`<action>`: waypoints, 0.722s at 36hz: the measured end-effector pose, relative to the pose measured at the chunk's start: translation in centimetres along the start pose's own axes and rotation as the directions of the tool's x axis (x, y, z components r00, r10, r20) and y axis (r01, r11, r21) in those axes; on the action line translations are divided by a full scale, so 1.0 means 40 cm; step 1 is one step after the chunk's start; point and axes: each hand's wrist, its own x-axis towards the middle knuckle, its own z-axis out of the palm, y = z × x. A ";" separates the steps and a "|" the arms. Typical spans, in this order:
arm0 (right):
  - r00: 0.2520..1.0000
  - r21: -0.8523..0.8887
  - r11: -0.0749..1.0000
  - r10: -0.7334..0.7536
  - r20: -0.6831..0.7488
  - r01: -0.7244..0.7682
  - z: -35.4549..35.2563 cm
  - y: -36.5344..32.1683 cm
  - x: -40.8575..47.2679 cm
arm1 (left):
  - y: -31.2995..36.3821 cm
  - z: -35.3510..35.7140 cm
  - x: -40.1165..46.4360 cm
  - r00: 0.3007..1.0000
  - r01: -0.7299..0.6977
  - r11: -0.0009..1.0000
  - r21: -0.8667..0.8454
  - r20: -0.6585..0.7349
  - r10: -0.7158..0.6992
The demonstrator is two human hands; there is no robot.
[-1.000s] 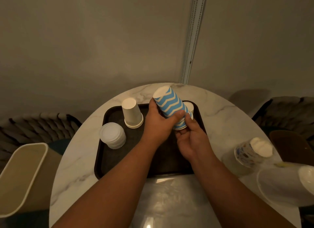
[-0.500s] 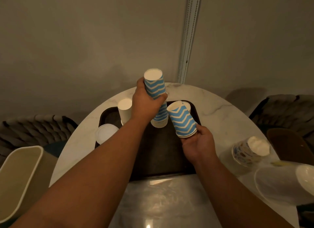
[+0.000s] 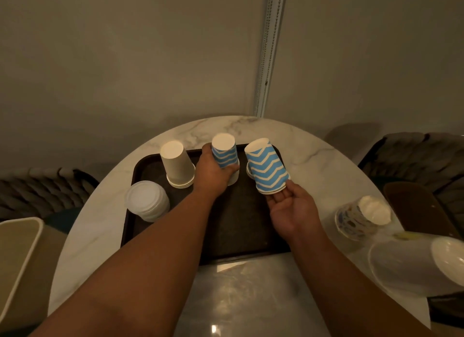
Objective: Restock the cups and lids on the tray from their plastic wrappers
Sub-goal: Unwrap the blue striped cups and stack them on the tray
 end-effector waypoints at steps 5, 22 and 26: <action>1.000 0.004 1.000 -0.018 0.018 0.018 0.015 -0.004 -0.012 | 0.004 -0.020 -0.016 0.999 0.029 0.998 -0.059 -0.028 -0.030; 0.971 -0.225 0.962 -0.102 0.217 0.151 0.108 0.076 -0.070 | 0.165 -0.072 -0.131 0.976 0.070 0.768 -0.637 -0.117 -0.185; 0.980 -0.228 0.959 -0.135 0.148 0.167 0.103 0.079 -0.061 | 0.174 -0.095 -0.110 0.960 0.010 0.747 -0.664 -0.204 -0.195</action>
